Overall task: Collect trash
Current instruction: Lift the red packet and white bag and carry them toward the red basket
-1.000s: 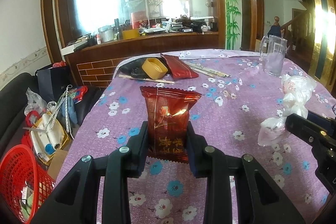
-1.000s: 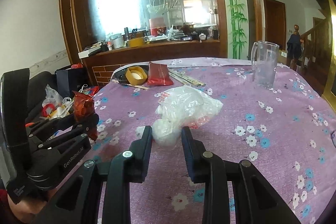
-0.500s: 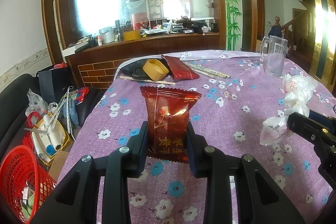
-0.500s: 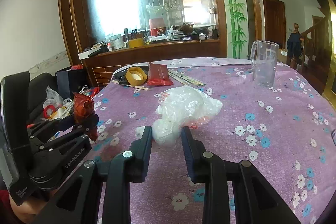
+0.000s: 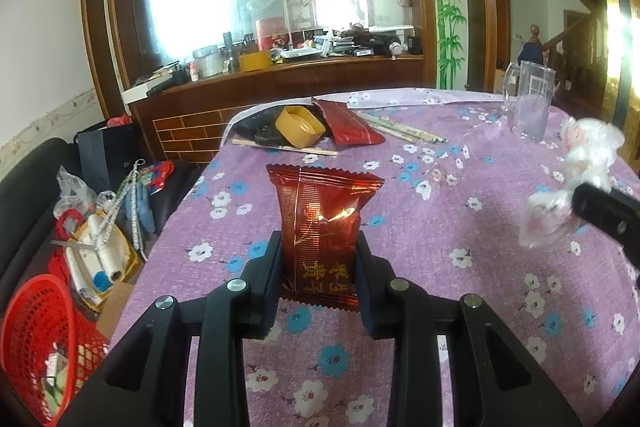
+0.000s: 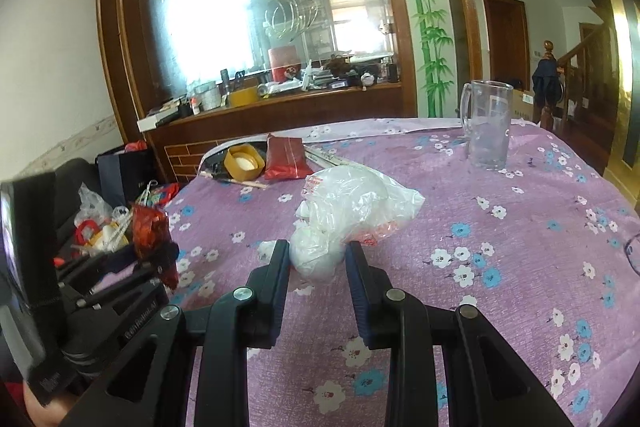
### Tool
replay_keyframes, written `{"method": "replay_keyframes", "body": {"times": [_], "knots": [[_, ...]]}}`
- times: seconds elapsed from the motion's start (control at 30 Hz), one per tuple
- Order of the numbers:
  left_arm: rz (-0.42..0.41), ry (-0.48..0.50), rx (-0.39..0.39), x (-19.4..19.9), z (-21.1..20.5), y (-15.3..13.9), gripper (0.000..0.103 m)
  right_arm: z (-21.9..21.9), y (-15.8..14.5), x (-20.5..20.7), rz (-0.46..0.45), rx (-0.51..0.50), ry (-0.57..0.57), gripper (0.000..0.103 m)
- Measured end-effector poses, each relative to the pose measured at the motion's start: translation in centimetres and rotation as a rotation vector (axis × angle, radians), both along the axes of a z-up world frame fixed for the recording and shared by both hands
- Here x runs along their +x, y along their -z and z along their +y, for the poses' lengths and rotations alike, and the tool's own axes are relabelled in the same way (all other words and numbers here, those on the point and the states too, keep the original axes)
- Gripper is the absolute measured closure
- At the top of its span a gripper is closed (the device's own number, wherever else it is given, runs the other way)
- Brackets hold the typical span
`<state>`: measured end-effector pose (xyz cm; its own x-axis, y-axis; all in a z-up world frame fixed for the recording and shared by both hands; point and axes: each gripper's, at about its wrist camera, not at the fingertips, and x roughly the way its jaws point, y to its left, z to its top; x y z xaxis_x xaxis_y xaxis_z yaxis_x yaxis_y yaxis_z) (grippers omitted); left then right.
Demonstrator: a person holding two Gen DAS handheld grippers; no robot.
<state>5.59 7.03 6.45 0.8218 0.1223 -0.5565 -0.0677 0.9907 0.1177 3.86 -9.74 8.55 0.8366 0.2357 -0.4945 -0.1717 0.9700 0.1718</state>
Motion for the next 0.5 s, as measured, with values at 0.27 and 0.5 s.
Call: {"method": "replay_keyframes", "body": {"times": [0.27, 0.5], "knots": [[-0.010, -0.013, 0.041, -4.1, 0.0, -1.0, 0.072, -0.9, -3.1, -3.4, -0.038, 0.028, -0.016, 0.072], [-0.031, -0.008, 0.018, -9.1, 0.5, -1.5, 0.072, -1.3, -3.2, -7.0, -0.020, 0.084, -0.063, 0.072]]}}
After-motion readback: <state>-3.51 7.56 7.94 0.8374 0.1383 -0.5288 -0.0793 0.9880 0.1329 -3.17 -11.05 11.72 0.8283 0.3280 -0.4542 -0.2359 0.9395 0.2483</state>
